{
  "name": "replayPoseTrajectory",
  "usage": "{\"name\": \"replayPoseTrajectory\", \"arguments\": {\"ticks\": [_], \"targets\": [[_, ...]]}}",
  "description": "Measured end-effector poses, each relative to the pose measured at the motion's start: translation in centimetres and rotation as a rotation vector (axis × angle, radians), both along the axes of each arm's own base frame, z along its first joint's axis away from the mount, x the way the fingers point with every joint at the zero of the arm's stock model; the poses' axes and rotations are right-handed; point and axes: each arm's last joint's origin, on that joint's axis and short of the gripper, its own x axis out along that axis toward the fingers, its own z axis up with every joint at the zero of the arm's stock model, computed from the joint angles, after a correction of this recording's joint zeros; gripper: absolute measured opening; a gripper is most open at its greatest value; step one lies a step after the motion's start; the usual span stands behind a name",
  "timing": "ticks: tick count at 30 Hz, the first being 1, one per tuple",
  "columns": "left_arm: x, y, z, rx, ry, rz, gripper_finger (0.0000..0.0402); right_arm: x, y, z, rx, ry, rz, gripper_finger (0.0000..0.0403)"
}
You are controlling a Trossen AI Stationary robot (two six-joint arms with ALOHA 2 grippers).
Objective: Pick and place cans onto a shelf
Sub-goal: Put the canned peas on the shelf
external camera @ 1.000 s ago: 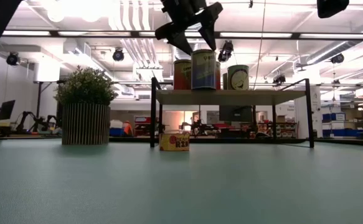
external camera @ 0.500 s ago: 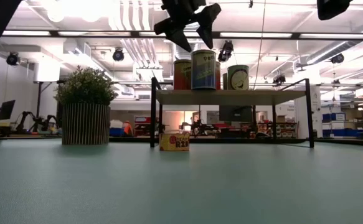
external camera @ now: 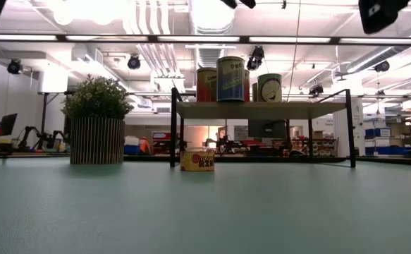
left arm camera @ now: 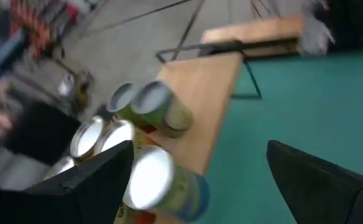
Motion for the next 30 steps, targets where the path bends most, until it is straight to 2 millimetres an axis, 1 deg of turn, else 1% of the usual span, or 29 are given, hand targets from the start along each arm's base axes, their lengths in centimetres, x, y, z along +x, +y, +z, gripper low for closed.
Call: {"name": "replayPoseTrajectory", "arguments": {"ticks": [3,5,8,11,15,20,23,27,30], "targets": [[-0.5,-2.2,-1.5,0.103,0.108,-0.054,0.0339,0.3,0.1,-0.8,0.0,0.038,-0.076,0.0009],[-1.0,-2.8,-2.6,0.142,0.161,-0.066,0.033,0.6,0.1,-1.2,0.0,0.045,-0.14,0.0009],[-2.3,-2.3,-4.2,0.202,0.238,-0.05,0.0316,1.5,-0.1,-1.3,0.009,0.053,-0.211,0.0009],[-4.3,-0.6,-4.8,0.23,0.241,-0.013,0.03,2.7,-0.7,-0.7,0.001,0.05,-0.289,0.0009],[-7.6,0.9,-4.1,0.225,0.133,-0.02,0.0278,4.6,-2.2,0.7,-0.071,0.048,-0.376,0.0009],[-11.2,1.1,-3.9,0.179,-0.061,-0.115,0.0246,6.6,-4.4,2.6,-0.141,0.054,-0.371,0.0009],[-13.2,1.3,-4.1,0.161,-0.166,-0.138,0.0223,7.1,-5.7,3.6,-0.154,0.086,-0.368,0.0009],[-15.0,1.4,-4.8,0.117,-0.27,-0.172,0.019,7.3,-7.1,4.7,-0.166,0.145,-0.415,0.0009],[-15.9,1.1,-5.6,0.053,-0.314,-0.292,0.0162,7.3,-7.9,5.5,-0.173,0.169,-0.451,0.0009]]}}
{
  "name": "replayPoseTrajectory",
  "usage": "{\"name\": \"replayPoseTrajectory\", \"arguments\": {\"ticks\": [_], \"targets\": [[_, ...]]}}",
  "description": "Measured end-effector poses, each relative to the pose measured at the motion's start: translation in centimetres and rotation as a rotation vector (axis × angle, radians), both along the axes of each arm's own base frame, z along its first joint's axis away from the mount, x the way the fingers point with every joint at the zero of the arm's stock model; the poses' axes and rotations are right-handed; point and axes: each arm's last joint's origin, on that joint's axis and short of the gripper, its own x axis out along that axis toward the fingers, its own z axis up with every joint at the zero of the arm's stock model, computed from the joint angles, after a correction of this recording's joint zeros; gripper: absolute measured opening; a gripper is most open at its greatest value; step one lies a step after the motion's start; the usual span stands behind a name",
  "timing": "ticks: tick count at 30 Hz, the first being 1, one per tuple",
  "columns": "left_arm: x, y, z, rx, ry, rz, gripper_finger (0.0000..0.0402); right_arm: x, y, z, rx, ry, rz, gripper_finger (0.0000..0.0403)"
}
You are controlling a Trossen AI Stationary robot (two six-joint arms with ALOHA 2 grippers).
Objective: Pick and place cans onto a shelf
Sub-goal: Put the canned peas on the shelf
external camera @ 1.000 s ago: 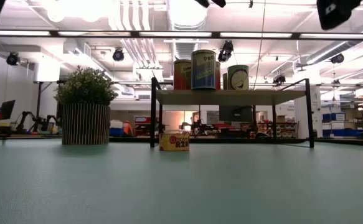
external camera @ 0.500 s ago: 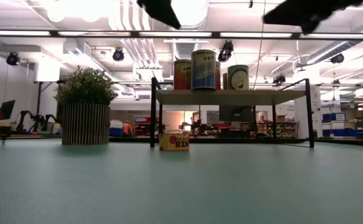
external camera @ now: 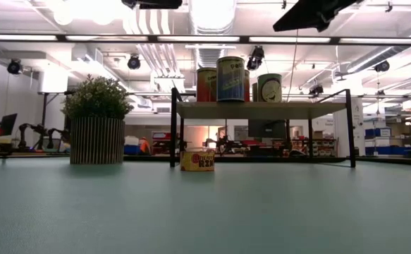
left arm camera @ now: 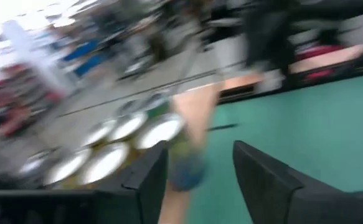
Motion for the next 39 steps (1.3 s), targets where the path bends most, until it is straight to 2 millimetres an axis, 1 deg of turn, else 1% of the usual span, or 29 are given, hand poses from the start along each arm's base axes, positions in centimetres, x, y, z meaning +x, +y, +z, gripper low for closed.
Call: {"name": "replayPoseTrajectory", "arguments": {"ticks": [2,4,7,11,14,16,21,24,27,30,35,39], "targets": [[-0.1,-0.2,-0.6,-0.023,-0.004,-0.116,0.0143,0.0,-0.5,0.4,-0.001,0.009,-0.02,0.0009],[-0.1,-0.4,-1.2,-0.025,0.003,-0.193,0.0125,0.0,-0.8,0.8,-0.004,0.012,-0.037,0.0009],[0.3,-0.5,-2.0,0.029,0.01,-0.224,0.0101,0.0,-1.4,1.1,-0.018,0.015,-0.058,0.0009],[1.4,-0.1,-3.9,0.113,0.08,-0.224,0.0075,0.1,-2.0,1.1,-0.041,0.025,-0.078,0.0009],[2.5,1.0,-4.5,0.144,0.056,-0.186,0.0057,0.1,-2.4,1.2,-0.065,0.031,-0.089,0.0009],[3.0,1.9,-5.1,0.156,0.071,-0.155,0.0044,0.1,-2.8,1.4,-0.086,0.029,-0.098,0.0009],[3.7,4.2,-5.7,0.158,0.072,-0.081,0.0018,0.2,-4.1,2.7,-0.145,0.029,-0.131,0.0009],[4.0,5.2,-6.3,0.151,0.086,-0.07,0.0004,0.6,-5.0,3.3,-0.167,0.033,-0.081,0.0008],[4.3,6.0,-6.6,0.149,0.073,-0.048,0.0001,1.3,-6.0,3.5,-0.182,0.01,0.011,0.0008],[4.8,6.7,-7.1,0.145,0.067,-0.033,0.0001,1.8,-7.0,3.3,-0.209,0.013,0.045,0.0008],[5.5,7.9,-8.0,0.143,0.044,-0.021,0.0,2.2,-8.5,1.8,-0.213,0.081,0.0,0.0008],[6.0,8.6,-8.6,0.145,0.031,-0.001,0.0,2.3,-9.2,0.6,-0.196,0.119,-0.025,0.0008]]}}
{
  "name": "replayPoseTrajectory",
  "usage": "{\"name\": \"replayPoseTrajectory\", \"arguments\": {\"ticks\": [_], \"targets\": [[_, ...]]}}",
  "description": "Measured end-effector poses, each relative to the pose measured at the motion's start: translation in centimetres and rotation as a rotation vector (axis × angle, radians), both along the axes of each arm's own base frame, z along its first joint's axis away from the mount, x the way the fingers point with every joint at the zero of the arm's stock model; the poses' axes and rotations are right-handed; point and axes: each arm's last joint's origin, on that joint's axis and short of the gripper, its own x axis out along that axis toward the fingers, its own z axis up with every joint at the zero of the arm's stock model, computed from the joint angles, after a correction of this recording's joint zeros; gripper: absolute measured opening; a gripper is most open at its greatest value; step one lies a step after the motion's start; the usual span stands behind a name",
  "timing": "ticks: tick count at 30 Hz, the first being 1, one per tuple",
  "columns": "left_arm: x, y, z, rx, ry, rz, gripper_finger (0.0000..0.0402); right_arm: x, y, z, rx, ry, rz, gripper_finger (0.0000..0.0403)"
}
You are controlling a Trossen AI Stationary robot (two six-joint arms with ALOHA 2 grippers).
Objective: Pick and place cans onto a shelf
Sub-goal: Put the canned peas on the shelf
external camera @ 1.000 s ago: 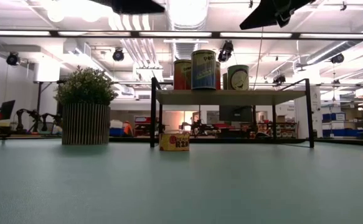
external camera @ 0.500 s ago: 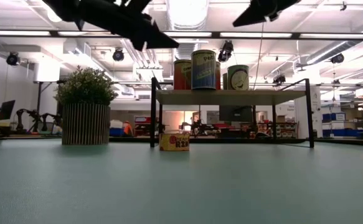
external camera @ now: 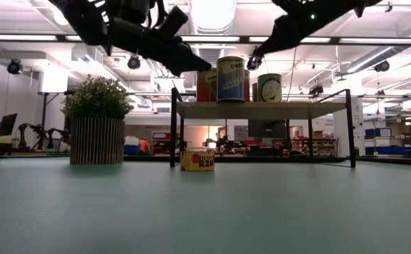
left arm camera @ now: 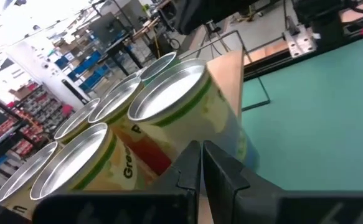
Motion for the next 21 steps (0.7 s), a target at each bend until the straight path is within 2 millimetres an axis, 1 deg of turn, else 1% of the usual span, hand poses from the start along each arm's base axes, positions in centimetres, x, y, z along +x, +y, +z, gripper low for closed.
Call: {"name": "replayPoseTrajectory", "arguments": {"ticks": [4,12,15,21], "targets": [[0.8,0.6,-0.5,-0.001,0.0,0.012,0.0,-0.1,-0.4,-0.7,0.006,0.021,-0.015,0.0009],[2.6,1.1,-0.8,-0.003,0.019,0.023,0.0,-0.1,-0.4,-0.7,0.008,0.019,-0.016,0.0009],[3.0,1.2,-1.1,-0.012,0.027,0.027,0.0,-0.1,-0.4,-0.8,0.011,0.025,-0.017,0.0009],[3.5,1.3,-1.0,-0.026,0.016,0.032,0.0,-0.2,-0.3,-1.0,0.038,0.039,-0.025,0.0009]]}}
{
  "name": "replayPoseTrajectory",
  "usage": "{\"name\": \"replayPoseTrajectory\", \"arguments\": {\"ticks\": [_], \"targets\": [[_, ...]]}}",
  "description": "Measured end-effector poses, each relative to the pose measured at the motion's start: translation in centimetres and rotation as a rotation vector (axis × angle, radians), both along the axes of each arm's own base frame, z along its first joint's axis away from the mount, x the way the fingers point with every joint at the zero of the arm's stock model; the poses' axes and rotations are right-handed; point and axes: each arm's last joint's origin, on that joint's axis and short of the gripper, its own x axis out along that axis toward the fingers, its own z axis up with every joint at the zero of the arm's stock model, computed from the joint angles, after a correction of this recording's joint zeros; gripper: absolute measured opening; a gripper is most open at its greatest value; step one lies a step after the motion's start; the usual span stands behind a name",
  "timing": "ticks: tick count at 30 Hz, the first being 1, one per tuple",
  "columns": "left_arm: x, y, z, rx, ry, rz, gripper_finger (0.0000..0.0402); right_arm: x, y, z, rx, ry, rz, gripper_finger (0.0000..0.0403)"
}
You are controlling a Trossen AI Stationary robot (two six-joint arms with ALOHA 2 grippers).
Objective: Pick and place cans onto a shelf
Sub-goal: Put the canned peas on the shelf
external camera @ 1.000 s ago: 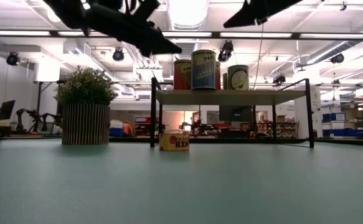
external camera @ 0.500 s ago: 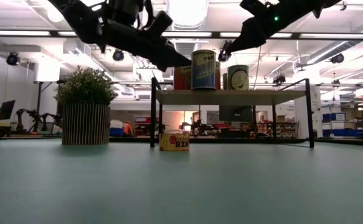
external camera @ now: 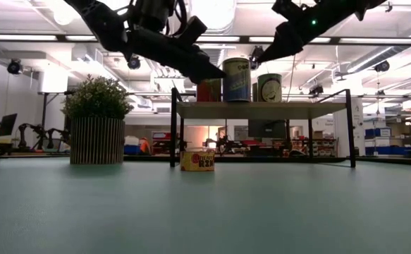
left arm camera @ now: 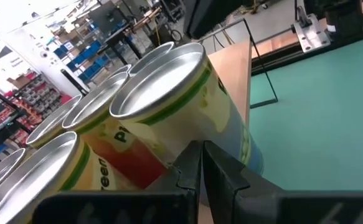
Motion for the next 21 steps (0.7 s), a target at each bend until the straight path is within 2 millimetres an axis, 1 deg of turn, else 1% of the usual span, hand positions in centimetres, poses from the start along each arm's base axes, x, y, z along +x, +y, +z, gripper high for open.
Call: {"name": "replayPoseTrajectory", "arguments": {"ticks": [9,21], "targets": [[0.65,0.22,-0.17,-0.012,-0.003,0.007,0.0,-0.08,0.03,-0.15,0.012,0.013,-0.003,0.0009],[0.6,0.52,-0.07,-0.026,-0.021,0.019,0.0,-0.11,0.03,-0.2,0.012,0.019,-0.003,0.0009]]}}
